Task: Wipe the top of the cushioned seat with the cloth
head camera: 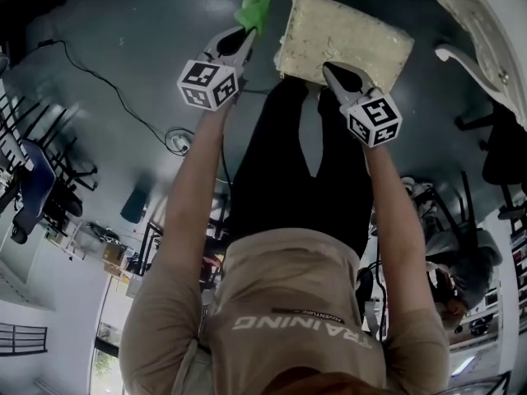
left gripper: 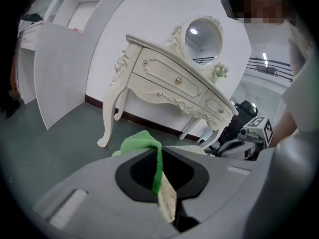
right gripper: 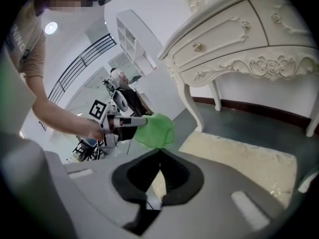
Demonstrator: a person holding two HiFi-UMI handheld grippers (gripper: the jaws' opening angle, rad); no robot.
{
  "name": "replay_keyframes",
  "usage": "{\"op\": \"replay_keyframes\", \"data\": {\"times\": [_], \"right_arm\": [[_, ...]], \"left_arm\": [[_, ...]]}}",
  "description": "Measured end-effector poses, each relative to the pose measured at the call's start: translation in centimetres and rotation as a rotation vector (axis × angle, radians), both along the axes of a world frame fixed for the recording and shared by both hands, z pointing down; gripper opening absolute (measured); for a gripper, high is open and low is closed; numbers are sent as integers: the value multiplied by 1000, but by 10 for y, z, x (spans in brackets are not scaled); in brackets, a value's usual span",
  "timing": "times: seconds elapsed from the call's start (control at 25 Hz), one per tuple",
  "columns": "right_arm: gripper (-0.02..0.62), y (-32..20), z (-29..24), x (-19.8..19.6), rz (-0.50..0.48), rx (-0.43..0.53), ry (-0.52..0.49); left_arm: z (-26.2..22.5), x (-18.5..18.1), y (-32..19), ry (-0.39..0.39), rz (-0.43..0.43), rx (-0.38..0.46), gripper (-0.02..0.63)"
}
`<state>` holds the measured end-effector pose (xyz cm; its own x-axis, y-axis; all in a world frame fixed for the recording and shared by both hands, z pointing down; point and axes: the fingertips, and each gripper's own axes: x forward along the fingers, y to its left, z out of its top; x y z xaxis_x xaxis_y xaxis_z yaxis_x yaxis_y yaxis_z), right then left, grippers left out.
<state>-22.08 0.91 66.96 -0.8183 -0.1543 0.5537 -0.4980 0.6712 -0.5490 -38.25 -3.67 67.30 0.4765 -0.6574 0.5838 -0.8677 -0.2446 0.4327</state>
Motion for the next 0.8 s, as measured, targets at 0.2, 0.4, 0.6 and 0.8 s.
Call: {"op": "replay_keyframes", "data": {"times": [0.2,0.4,0.6,0.8], "right_arm": [[-5,-15,20,-1,95,-17,6],[-5,-18,31,23,137,-35,37],[-5,-25,41,52,205,-54,52],[-5,-32,48,72,231,-42,32]], "left_arm": [[56,35,3,-25,70,-72,25],[95,91,9,2,163,-191,25],[113,129,9,-13,247,-257,25],[119,157,5,9,271,-279,25]]}}
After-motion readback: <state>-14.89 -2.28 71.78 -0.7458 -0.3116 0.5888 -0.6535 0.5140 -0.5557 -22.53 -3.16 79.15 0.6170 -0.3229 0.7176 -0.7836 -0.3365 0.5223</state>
